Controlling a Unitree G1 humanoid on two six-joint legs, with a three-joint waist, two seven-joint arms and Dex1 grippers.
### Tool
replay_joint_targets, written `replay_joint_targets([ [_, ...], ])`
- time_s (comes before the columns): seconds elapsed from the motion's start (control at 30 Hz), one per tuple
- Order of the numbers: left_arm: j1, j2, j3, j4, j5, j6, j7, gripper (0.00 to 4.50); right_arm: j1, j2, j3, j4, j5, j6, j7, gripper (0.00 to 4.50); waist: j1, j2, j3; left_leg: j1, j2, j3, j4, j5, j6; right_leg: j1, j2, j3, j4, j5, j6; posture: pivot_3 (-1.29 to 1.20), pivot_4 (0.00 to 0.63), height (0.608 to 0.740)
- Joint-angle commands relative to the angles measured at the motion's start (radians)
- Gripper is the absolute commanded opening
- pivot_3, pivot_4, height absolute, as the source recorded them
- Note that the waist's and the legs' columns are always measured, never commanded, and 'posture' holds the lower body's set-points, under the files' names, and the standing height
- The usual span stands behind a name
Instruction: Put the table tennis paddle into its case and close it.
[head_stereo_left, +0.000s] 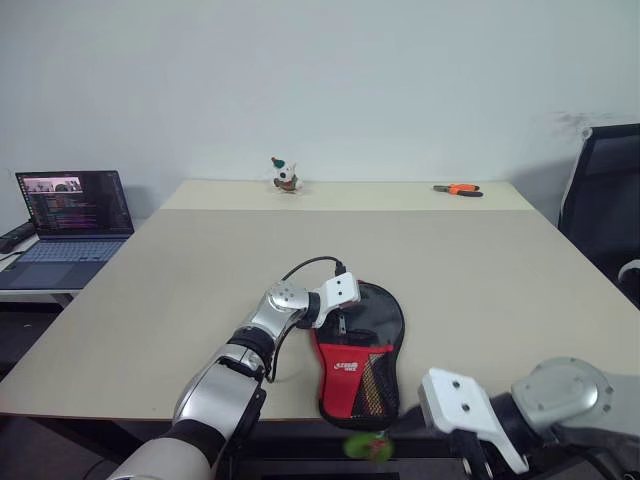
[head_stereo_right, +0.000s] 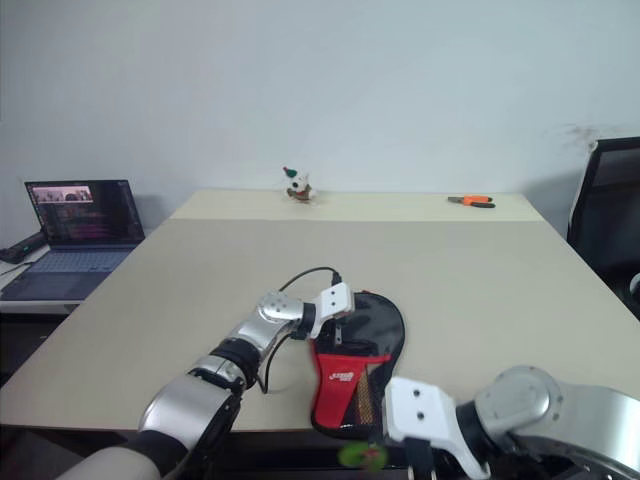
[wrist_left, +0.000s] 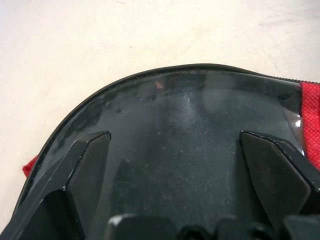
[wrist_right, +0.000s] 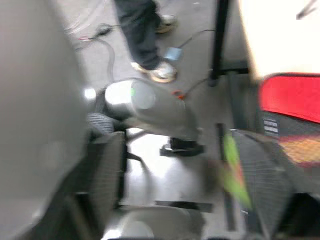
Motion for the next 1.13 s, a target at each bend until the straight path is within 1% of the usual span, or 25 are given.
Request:
replay_joint_targets([
  [0.03,0.060,0.044,0.005,-0.013,-0.001,0.017,-0.046,4.50,-0.011,0.031,-0.032,0.110,-0.091,-0.060,0.029,3.92,-0.006,0.000,0.000,0.000,0.000,0.000,0.000,0.000,0.000,0.000,0.000,0.000,0.000,0.000,0.000,0.00,0.150,0.740],
  [0.17,0.110,0.084,0.062,-0.140,-0.081,0.056,-0.099,4.50,-0.053,0.158,-0.031,0.361,-0.250,-0.207,0.024,3.92,-0.017,-0.001,0.001,-0.001,-0.002,0.001,-0.002,0.000,0.000,-0.004,0.001,0.002,0.002,0.000,0.000,0.00,0.150,0.740],
  [0.23,0.150,0.114,0.089,-0.241,-0.123,0.101,-0.119,4.50,-0.071,0.211,-0.030,0.472,-0.317,-0.277,0.040,3.92,-0.019,0.000,0.003,0.000,-0.002,0.001,-0.002,0.000,0.000,-0.005,0.002,0.002,0.004,0.000,0.000,0.00,0.150,0.740],
  [0.3,0.227,0.165,0.128,-0.419,-0.181,0.196,-0.126,4.50,-0.112,0.295,-0.036,0.628,-0.381,-0.386,0.054,3.92,-0.020,-0.002,0.005,-0.002,-0.002,0.001,-0.002,0.000,0.000,-0.008,0.002,0.002,0.006,0.000,-0.001,0.00,0.150,0.740],
  [0.4,0.352,0.231,0.173,-0.689,-0.262,0.355,-0.120,4.50,-0.172,0.389,-0.043,0.797,-0.432,-0.465,0.086,3.92,-0.023,-0.002,0.011,-0.005,0.000,0.001,-0.001,0.000,0.000,-0.012,0.002,0.004,0.007,0.000,-0.001,0.00,0.150,0.740],
  [0.43,0.394,0.253,0.192,-0.774,-0.290,0.416,-0.110,4.50,-0.192,0.417,-0.047,0.860,-0.455,-0.503,0.097,3.92,-0.021,-0.002,0.013,-0.005,0.002,0.001,-0.001,0.000,0.000,-0.012,0.002,0.004,0.007,0.002,-0.005,0.00,0.150,0.740],
  [0.53,0.494,0.298,0.234,-0.968,-0.348,0.559,-0.064,4.50,-0.250,0.477,-0.061,1.040,-0.520,-0.612,0.121,3.92,-0.015,-0.003,0.018,-0.006,0.001,-0.001,-0.001,0.000,0.000,-0.012,0.000,0.003,0.007,0.003,-0.006,0.00,0.150,0.740],
  [0.6,0.573,0.330,0.285,-1.086,-0.386,0.636,-0.016,4.50,-0.300,0.519,-0.071,1.176,-0.560,-0.677,0.132,3.92,-0.011,-0.002,0.020,-0.006,0.000,-0.001,-0.002,0.000,0.000,-0.012,-0.002,0.003,0.007,0.003,-0.006,0.00,0.150,0.740],
  [0.73,0.659,0.323,0.339,-1.263,-0.424,0.748,0.116,4.50,-0.381,0.525,-0.084,1.426,-0.634,-0.818,0.212,3.92,0.000,0.000,0.024,-0.006,-0.002,-0.002,-0.001,0.000,0.000,-0.011,-0.005,0.003,0.007,0.003,-0.006,0.00,0.150,0.740],
  [0.77,0.682,0.329,0.360,-1.294,-0.439,0.762,0.131,4.50,-0.395,0.525,-0.087,1.456,-0.648,-0.833,0.220,3.92,0.000,-0.001,0.024,-0.007,-0.002,-0.002,-0.001,0.000,0.000,-0.011,-0.005,0.003,0.007,0.003,-0.006,0.00,0.150,0.740],
  [0.83,0.687,0.326,0.354,-1.329,-0.444,0.787,0.164,4.50,-0.430,0.509,-0.103,1.542,-0.668,-0.873,0.247,3.92,-0.002,0.000,0.025,-0.007,-0.002,-0.001,-0.001,0.000,0.000,-0.011,-0.006,0.003,0.007,0.003,-0.006,0.00,0.150,0.740],
  [0.93,0.674,0.336,0.343,-1.317,-0.438,0.782,0.179,4.50,-0.470,0.497,-0.123,1.621,-0.698,-0.904,0.264,3.92,-0.004,0.002,0.026,-0.006,-0.002,-0.001,-0.001,0.000,0.000,-0.011,-0.008,0.003,0.007,0.003,-0.006,0.00,0.150,0.740],
  [1.0,0.679,0.343,0.347,-1.301,-0.440,0.771,0.180,4.50,-0.476,0.505,-0.133,1.637,-0.709,-0.904,0.262,3.92,-0.006,0.002,0.026,-0.006,-0.002,-0.001,-0.001,0.000,0.000,-0.011,-0.007,0.003,0.007,0.003,-0.006,0.00,0.150,0.740],
  [1.13,0.691,0.340,0.353,-1.301,-0.434,0.761,0.214,4.50,-0.455,0.509,-0.144,1.606,-0.731,-0.882,0.269,3.92,-0.011,0.003,0.027,-0.006,-0.001,0.000,-0.002,0.000,0.000,-0.012,-0.007,0.003,0.007,0.003,-0.006,0.00,0.150,0.740],
])
